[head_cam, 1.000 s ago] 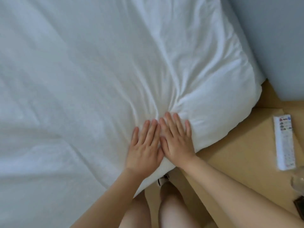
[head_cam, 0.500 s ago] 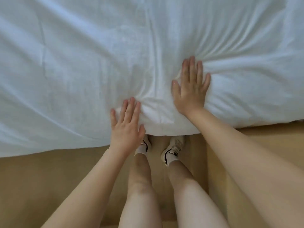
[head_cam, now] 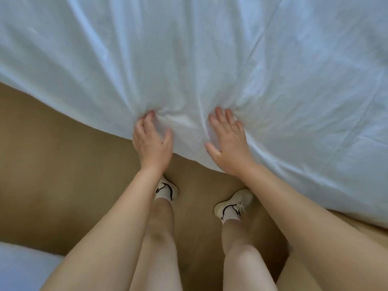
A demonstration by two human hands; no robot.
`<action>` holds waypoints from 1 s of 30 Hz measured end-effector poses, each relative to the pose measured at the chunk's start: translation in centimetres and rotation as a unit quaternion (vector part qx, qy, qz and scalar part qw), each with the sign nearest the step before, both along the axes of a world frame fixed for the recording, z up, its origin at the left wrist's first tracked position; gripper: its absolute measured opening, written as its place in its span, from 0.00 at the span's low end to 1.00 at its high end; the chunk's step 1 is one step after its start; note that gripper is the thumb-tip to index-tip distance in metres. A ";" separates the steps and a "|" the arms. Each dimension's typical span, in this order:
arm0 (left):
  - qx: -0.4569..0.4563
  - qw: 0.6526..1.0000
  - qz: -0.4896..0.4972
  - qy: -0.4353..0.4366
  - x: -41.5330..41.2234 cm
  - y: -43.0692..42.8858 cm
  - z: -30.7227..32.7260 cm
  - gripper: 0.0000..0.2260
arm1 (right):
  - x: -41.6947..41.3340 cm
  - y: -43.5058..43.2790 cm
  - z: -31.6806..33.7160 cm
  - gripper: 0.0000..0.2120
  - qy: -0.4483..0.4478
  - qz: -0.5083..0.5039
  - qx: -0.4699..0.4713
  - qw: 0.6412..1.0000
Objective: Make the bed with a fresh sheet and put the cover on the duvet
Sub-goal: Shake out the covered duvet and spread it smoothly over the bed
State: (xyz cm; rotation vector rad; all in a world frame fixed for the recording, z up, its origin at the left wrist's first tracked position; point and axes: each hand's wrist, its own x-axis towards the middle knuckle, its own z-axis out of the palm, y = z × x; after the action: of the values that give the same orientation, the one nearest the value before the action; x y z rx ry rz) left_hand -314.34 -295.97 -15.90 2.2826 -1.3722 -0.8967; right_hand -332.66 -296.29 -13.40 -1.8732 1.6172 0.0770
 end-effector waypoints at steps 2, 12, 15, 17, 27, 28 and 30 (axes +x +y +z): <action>0.012 0.983 0.152 0.099 1.6 -0.6 -1.1 0.27 | 2.7 -1.0 0.2 0.36 0.028 -0.005 0.028 0.999; 0.054 0.680 0.521 0.513 9.5 -5.9 -5.7 0.42 | 13.3 -5.4 0.0 0.39 0.010 -0.015 0.010 1.000; 0.063 0.643 0.462 0.607 11.1 -6.5 -5.9 0.24 | 14.6 -5.7 -0.1 0.39 0.035 -0.036 0.012 0.999; 0.068 0.631 0.428 0.643 11.5 -6.3 -4.5 0.18 | 15.5 -5.6 0.0 0.39 0.030 -0.053 0.001 0.998; 0.095 0.714 0.525 0.454 16.2 -0.8 -4.7 0.09 | 16.9 -4.5 -0.4 0.36 0.119 -0.045 0.072 0.989; 0.114 0.724 0.521 0.438 15.7 -2.3 -5.2 0.12 | 17.0 -4.8 -0.5 0.37 0.125 -0.041 0.071 0.989; 0.152 0.705 0.523 0.453 15.1 -3.7 -6.3 0.21 | 17.3 -5.1 -0.3 0.37 0.124 -0.034 0.064 0.990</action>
State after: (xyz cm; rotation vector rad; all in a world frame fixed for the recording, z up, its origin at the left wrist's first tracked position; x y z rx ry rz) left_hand -299.21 -299.63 -22.19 1.7889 0.5169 -1.4627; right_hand -315.40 -301.43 -13.71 -1.7629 1.7952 0.3886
